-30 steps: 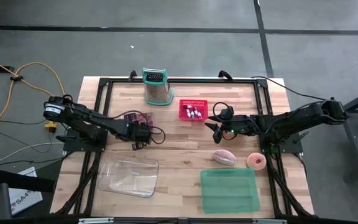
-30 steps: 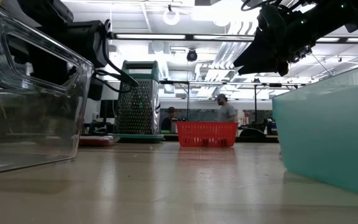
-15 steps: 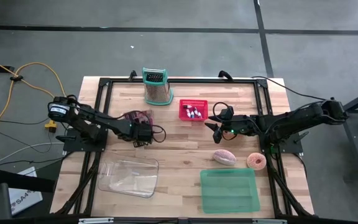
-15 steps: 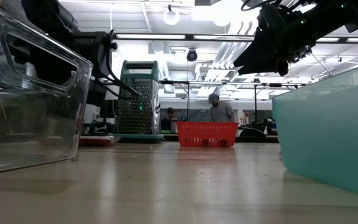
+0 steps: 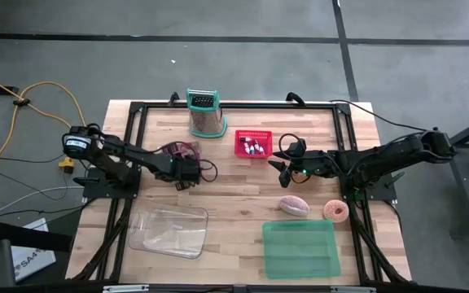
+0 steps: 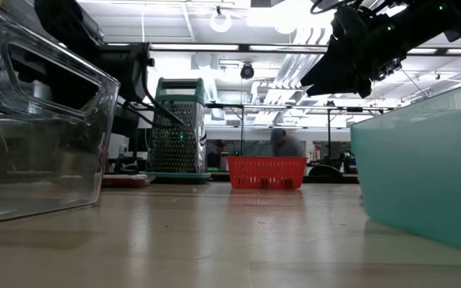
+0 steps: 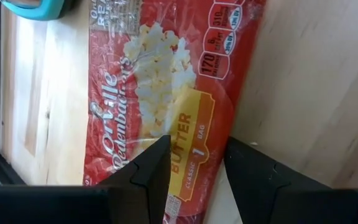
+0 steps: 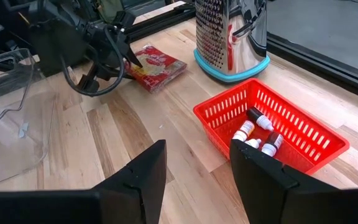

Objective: Pick & Place Food Item
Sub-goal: Put the popcorn bag into the green bin

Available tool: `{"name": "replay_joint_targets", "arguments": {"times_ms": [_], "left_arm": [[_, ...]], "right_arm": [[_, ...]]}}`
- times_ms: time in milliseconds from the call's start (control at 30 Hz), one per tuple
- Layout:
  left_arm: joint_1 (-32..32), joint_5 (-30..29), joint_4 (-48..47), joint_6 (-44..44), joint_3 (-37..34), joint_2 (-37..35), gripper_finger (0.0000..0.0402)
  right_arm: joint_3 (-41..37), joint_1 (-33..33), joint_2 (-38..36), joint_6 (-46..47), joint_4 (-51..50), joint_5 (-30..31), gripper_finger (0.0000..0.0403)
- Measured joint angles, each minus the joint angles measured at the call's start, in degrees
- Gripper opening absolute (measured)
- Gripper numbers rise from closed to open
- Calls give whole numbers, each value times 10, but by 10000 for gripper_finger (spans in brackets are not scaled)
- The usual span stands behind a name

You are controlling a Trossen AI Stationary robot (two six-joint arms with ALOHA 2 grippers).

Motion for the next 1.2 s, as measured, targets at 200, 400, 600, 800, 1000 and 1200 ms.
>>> {"name": "replay_joint_targets", "arguments": {"times_ms": [200, 400, 600, 800, 1000, 1200], "left_arm": [[18, 0, 0, 14, 0, 0, 142], [41, -1, 0, 19, 0, 0, 142], [56, -18, 8, 33, 1, 18, 142], [44, -55, 17, 35, -2, 21, 142], [39, -61, 20, 35, -2, 22, 114], [38, -63, 20, 31, -2, 22, 63]], "right_arm": [[0, 0, 0, 0, 0, 0, 165], [0, 0, 0, 0, 0, 0, 165], [0, 0, 0, 0, 0, 0, 165], [0, 0, 0, 0, 0, 0, 165], [0, 0, 0, 0, 0, 0, 165], [0, 0, 0, 0, 0, 0, 165]]}}
